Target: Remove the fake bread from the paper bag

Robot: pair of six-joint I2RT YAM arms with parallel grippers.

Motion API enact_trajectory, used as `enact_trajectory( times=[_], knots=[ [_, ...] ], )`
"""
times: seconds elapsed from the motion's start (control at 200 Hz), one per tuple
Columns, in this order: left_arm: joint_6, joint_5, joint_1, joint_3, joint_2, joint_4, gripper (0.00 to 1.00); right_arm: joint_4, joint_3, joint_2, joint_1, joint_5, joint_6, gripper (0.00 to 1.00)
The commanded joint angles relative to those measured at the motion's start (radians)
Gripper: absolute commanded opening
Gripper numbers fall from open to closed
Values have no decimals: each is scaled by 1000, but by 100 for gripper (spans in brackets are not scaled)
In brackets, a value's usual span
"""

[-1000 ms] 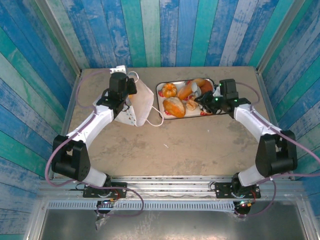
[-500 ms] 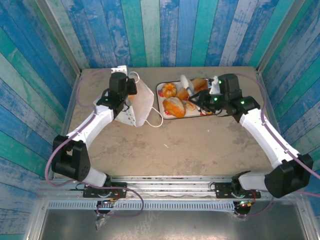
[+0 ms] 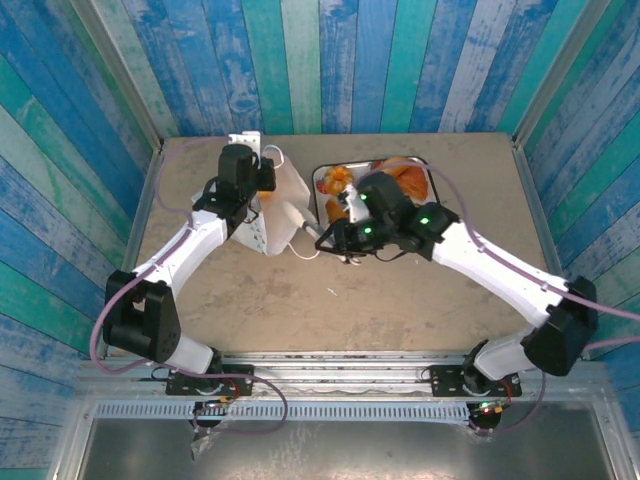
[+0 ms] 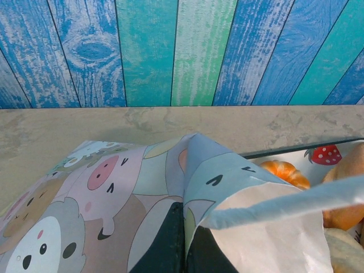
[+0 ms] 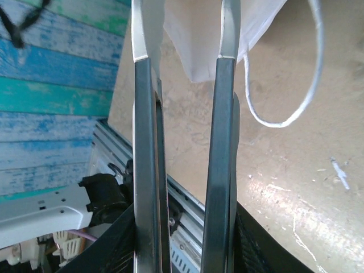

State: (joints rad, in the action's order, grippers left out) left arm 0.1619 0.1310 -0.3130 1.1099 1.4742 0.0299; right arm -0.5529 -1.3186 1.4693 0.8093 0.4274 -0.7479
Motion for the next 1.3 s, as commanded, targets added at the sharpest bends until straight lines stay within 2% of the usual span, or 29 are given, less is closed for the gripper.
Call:
enact_trajectory(
  times=[0.0, 0.381, 0.671, 1.007, 1.297],
  knots=[
    [-31, -22, 3, 20, -78, 0, 0, 52, -46, 94, 16, 1, -5, 38],
    [-72, -68, 3, -15, -135, 10, 0, 126, -218, 368, -6, 5, -65, 40],
    [-65, -92, 3, -46, -146, 2, 0, 163, -249, 442, -32, -36, -128, 44],
    [-23, -155, 2, -73, -142, -6, 0, 319, -217, 497, -69, -31, -241, 46],
    [-21, -186, 2, -60, -113, 10, 0, 321, -283, 565, -73, -57, -257, 46]
  ],
)
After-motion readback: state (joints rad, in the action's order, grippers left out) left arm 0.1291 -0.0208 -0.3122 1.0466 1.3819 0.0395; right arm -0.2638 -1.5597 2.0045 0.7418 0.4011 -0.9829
